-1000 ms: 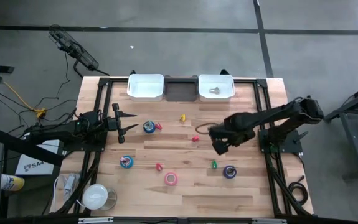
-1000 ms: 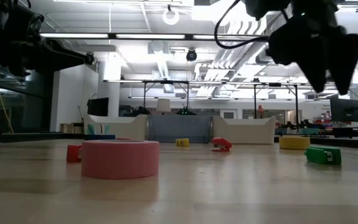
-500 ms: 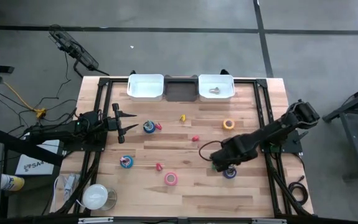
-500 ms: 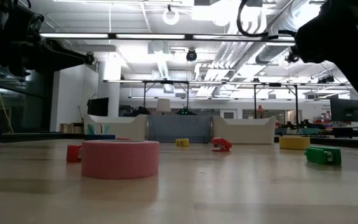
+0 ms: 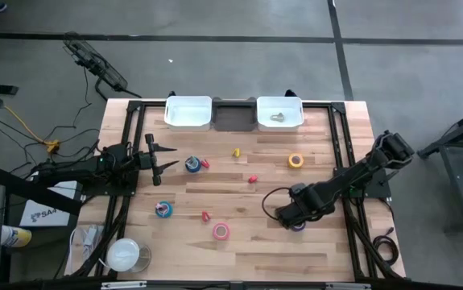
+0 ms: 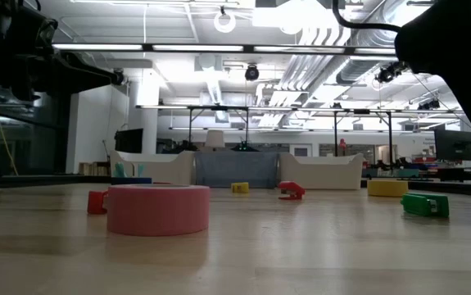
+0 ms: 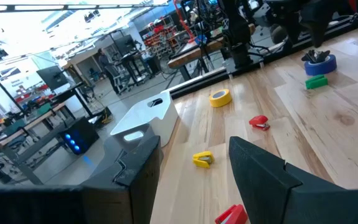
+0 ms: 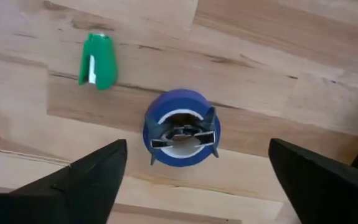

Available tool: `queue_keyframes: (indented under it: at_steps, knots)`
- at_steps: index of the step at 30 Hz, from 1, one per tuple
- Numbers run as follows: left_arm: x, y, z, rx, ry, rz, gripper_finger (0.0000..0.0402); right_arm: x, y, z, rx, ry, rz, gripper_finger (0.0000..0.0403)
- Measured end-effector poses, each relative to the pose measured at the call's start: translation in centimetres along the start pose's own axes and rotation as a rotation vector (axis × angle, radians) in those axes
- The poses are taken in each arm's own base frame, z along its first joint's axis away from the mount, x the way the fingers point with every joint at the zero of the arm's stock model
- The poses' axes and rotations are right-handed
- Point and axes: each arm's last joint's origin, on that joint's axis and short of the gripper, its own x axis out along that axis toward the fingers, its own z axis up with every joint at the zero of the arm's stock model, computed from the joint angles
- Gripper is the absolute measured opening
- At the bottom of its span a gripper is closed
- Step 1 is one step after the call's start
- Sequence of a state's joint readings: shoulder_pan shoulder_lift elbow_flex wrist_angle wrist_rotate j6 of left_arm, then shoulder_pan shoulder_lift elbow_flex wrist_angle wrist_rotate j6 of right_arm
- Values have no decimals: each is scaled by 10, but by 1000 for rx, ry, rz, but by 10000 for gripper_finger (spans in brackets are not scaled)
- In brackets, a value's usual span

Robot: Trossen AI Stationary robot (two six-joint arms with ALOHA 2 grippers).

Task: Pick and place Stapler, Stapler remover, tape
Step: Put the black staple remover into the right white bin

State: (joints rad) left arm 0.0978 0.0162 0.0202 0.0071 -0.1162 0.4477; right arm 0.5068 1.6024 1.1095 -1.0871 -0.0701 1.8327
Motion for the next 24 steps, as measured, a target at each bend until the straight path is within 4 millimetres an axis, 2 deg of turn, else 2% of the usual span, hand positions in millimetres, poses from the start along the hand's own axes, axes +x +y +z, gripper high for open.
queue_keyframes:
  at_steps: [9,17,24]
  knots:
    - [0,0,0,0,0,0,186,12,13,-2,-31,25,34,393]
    - [0,0,0,0,0,0,186,29,17,-3,-27,58,-54,396]
    - [0,0,0,0,0,0,186,35,20,1,-36,69,-83,389]
